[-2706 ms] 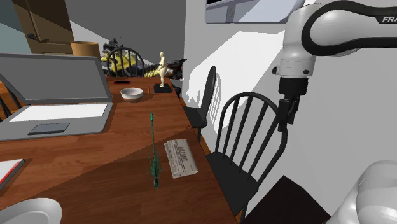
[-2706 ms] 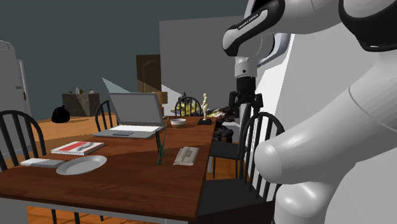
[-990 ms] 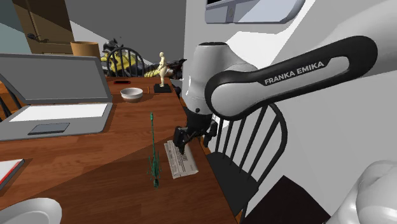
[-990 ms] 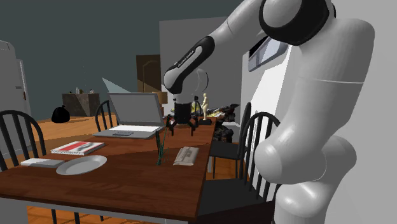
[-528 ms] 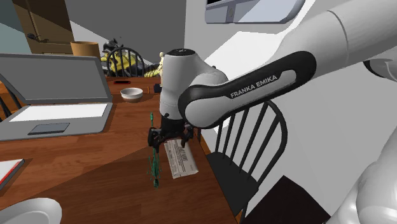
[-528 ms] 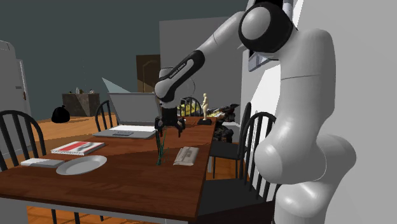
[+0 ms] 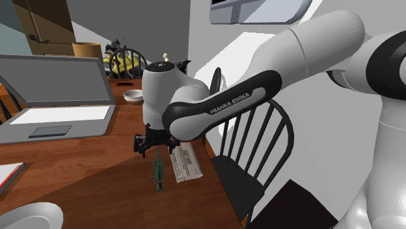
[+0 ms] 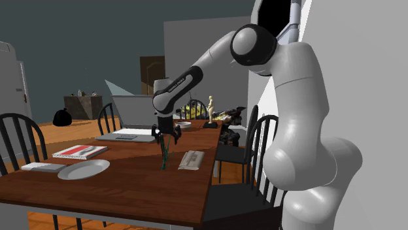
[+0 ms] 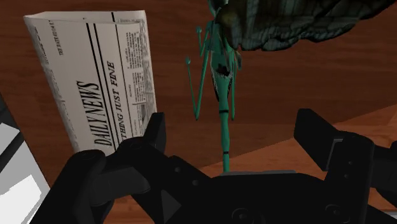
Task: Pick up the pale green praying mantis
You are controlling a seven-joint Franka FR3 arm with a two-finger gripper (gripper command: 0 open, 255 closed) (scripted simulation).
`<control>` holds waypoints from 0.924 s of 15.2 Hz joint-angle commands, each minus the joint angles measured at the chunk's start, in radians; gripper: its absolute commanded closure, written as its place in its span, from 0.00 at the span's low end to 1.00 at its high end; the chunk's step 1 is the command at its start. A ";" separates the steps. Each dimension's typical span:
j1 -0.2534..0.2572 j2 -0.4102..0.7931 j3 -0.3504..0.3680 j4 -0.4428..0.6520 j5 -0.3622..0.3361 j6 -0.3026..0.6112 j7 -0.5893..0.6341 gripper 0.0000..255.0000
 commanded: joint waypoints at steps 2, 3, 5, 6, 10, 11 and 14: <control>0.006 0.021 -0.008 -0.014 -0.021 0.031 0.018 0.00; 0.007 0.028 -0.011 -0.018 -0.028 0.041 0.024 0.00; 0.009 0.032 -0.013 -0.021 -0.032 0.047 0.027 0.00; 0.008 0.031 -0.013 -0.023 -0.031 0.048 0.026 1.00; 0.008 0.030 -0.013 -0.024 -0.031 0.048 0.027 1.00; 0.008 0.031 -0.013 -0.023 -0.031 0.048 0.027 1.00; 0.008 0.032 -0.013 -0.022 -0.032 0.048 0.027 1.00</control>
